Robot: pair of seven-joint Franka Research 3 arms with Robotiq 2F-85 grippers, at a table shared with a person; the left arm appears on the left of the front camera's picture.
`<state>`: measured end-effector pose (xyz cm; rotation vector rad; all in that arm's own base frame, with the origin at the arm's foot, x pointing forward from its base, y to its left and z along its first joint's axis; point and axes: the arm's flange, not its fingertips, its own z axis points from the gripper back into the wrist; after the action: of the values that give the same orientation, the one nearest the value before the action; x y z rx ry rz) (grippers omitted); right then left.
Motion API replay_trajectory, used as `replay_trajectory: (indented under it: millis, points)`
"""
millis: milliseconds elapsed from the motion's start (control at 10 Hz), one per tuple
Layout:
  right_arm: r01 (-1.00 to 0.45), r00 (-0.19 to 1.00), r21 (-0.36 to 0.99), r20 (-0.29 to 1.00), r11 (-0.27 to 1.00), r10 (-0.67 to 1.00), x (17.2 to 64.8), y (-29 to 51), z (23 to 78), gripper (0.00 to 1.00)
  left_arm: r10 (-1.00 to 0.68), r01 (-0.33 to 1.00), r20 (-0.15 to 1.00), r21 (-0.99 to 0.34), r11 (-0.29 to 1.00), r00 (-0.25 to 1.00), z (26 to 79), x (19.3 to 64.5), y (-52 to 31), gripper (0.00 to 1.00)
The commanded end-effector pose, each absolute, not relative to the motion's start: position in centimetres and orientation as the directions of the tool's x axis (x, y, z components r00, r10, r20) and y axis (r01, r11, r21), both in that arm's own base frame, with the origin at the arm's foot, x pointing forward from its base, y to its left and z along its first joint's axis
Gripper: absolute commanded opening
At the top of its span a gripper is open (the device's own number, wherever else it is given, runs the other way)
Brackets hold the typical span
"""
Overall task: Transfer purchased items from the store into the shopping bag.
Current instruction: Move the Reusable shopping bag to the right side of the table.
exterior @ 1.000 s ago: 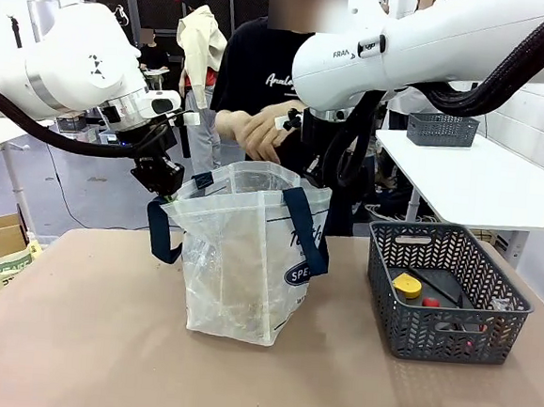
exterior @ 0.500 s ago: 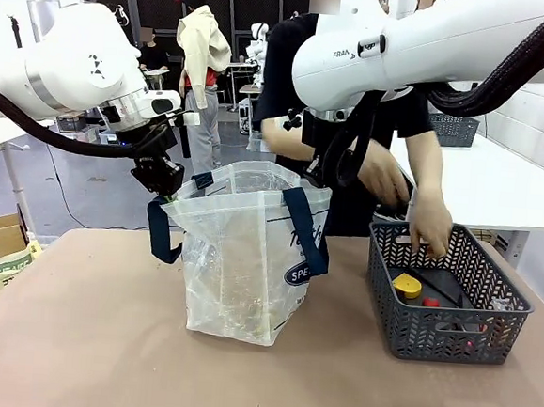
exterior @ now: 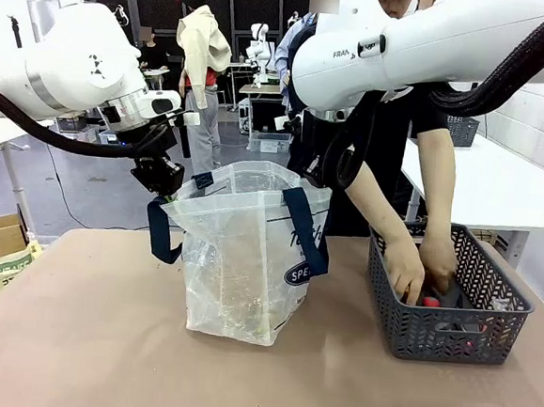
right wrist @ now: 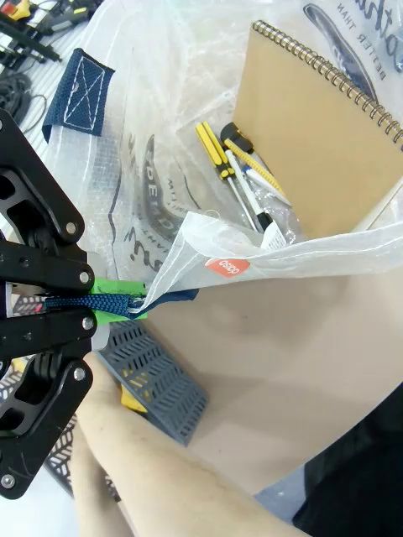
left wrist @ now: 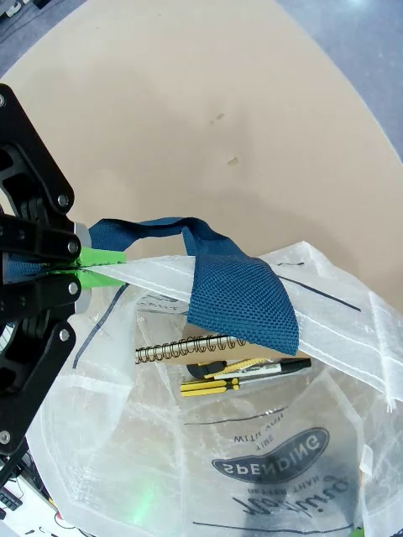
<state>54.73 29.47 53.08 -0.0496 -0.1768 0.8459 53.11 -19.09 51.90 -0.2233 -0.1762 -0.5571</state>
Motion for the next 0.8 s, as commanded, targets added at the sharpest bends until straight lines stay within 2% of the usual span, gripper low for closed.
replay_trajectory:
  millis: [0, 700]
  points:
    - [-0.739, 0.651, -0.114, 0.134, 0.664, 0.747, 54.77, 29.27, 53.01, 0.00, -0.499, 0.538, 0.230, -0.160, 0.827, 0.835, 52.17, 53.09, -18.86, 0.00]
    - [-0.739, 0.651, -0.114, 0.134, 0.664, 0.747, 54.77, 29.27, 53.01, 0.00, -0.499, 0.538, 0.230, -0.160, 0.827, 0.835, 52.17, 53.09, -18.86, 0.00]
